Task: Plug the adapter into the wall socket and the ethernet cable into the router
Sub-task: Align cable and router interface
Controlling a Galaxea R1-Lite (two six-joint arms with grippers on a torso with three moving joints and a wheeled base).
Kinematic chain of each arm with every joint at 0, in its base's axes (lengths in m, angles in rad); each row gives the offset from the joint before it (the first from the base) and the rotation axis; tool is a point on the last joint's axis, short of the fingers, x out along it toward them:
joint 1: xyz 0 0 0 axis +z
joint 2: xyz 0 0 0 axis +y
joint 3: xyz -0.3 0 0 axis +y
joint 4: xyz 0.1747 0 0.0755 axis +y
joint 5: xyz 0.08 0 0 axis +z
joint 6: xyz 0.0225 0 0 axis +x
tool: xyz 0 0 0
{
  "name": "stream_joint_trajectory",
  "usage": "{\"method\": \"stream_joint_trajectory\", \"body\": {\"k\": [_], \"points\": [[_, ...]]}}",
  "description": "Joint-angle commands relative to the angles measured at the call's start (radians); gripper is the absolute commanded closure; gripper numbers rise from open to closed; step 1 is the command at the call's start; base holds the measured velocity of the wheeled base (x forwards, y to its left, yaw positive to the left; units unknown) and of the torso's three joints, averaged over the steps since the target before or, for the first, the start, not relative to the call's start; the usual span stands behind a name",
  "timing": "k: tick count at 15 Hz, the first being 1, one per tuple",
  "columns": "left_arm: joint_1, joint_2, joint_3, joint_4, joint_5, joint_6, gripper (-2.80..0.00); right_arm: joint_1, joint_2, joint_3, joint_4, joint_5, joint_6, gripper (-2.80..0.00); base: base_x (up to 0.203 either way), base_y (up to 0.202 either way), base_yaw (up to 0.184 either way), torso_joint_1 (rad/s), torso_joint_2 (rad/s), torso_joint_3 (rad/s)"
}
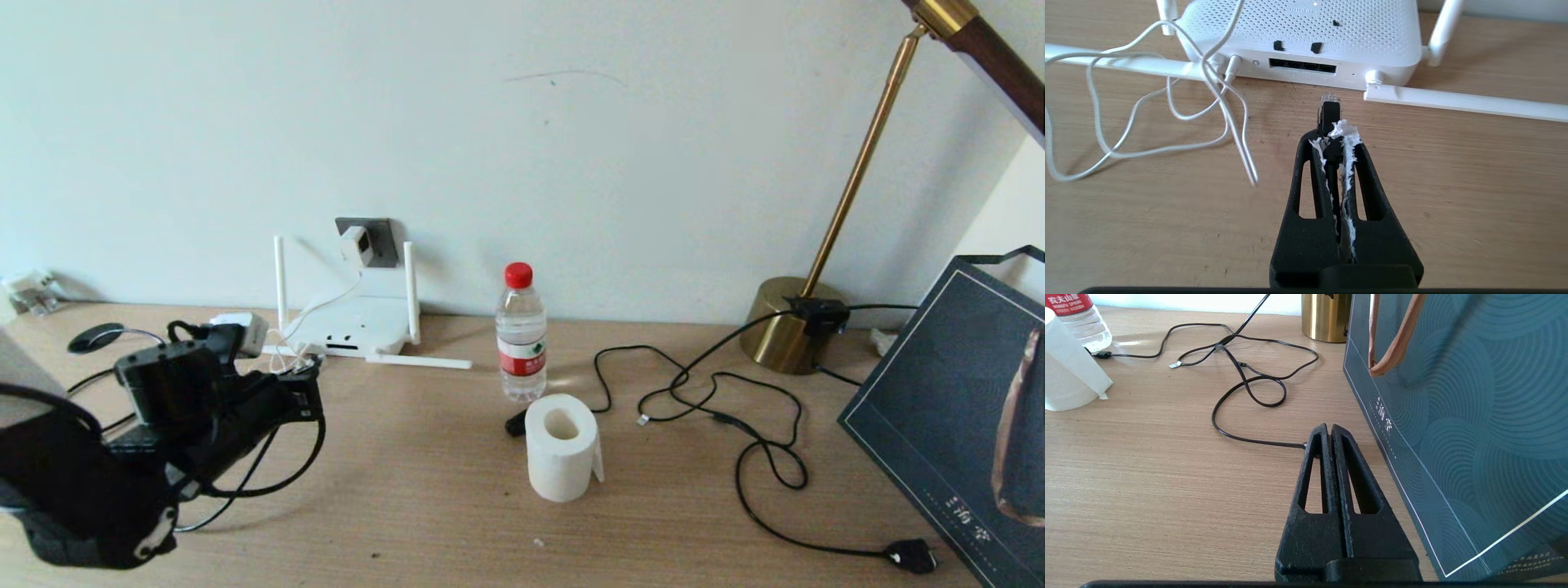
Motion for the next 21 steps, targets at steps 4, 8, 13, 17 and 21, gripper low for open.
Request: {"method": "stream_joint_trajectory", "body": {"k": [4,8,13,17,21], "points": [[-0.001,0.087,-0.051,-0.019,-0.002,0.012,0.0,0.0,0.001,0.0,0.0,0.0,0.0,0.0,0.0,0.0,0.0,0.0,0.0,0.0],[-0.001,0.092,-0.076,-0.018,-0.005,0.013,0.0,0.001,0.0,0.0,0.0,0.0,0.0,0.0,0.0,0.0,0.0,0.0,0.0,0.0],[-0.001,0.091,-0.083,-0.018,-0.04,0.036,0.0,0.001,0.001,0.0,0.0,0.0,0.0,0.0,0.0,0.0,0.0,0.0,0.0,0.0],[0.0,0.093,-0.083,-0.018,-0.046,0.035,0.0,-0.001,0.0,0.0,0.0,0.0,0.0,0.0,0.0,0.0,0.0,0.0,0.0,0.0],[0.002,0.105,-0.085,-0.018,-0.047,0.035,0.0,0.001,0.0,0.001,0.0,0.0,0.0,0.0,0.0,0.0,0.0,0.0,0.0,0.0]]}}
